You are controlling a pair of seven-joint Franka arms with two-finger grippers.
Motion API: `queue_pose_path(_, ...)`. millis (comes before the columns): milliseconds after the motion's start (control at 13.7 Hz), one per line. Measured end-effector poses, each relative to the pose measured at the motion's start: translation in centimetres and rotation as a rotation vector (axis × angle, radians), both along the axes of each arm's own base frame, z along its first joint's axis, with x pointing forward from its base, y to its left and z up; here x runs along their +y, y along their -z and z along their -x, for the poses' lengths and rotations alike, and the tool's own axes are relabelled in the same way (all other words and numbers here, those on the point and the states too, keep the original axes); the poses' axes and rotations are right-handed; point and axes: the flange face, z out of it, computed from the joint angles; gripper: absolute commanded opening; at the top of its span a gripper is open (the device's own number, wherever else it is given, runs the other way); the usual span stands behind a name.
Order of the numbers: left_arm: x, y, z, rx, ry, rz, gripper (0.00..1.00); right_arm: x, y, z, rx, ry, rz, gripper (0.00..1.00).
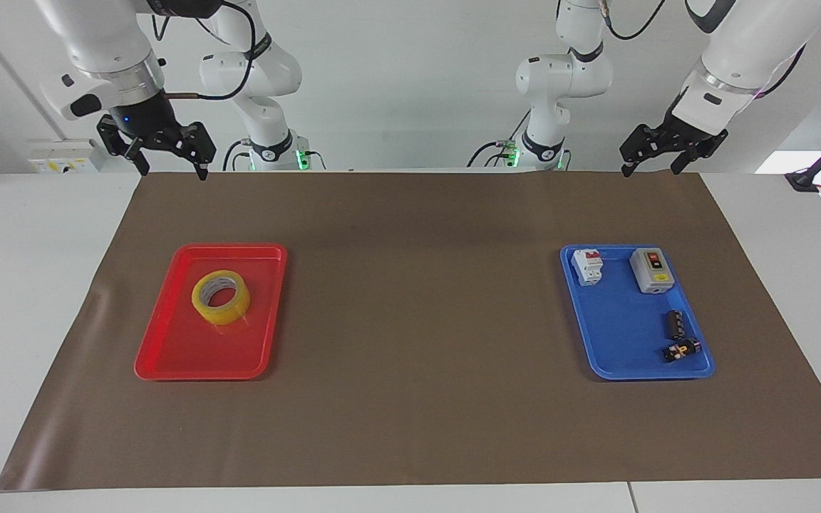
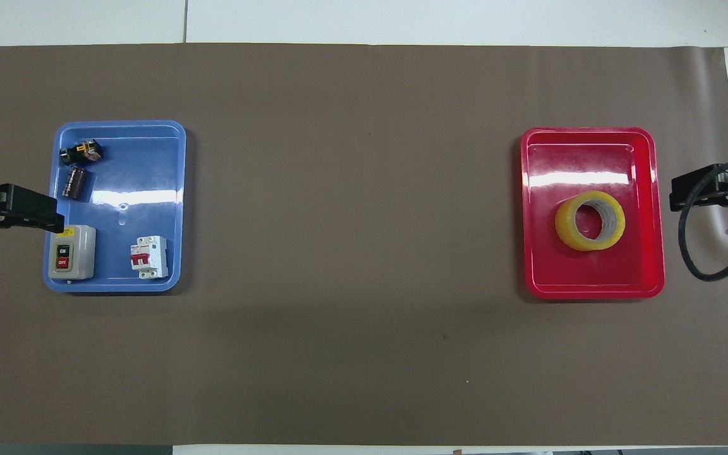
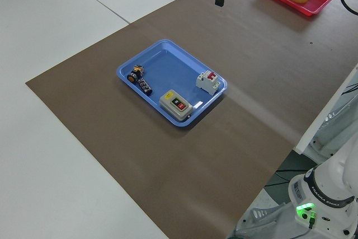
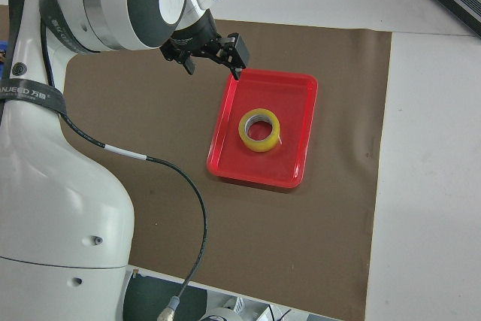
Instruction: Place and move tape with both arms
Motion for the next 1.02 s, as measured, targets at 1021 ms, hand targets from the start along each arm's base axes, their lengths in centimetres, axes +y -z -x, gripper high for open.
queue_pose_path(1021,0.0,0.0,0.0,0.0,0.0,0.0,1.0,0.3,-1.0,0.2,0.009,-0.013,-0.017,1.0)
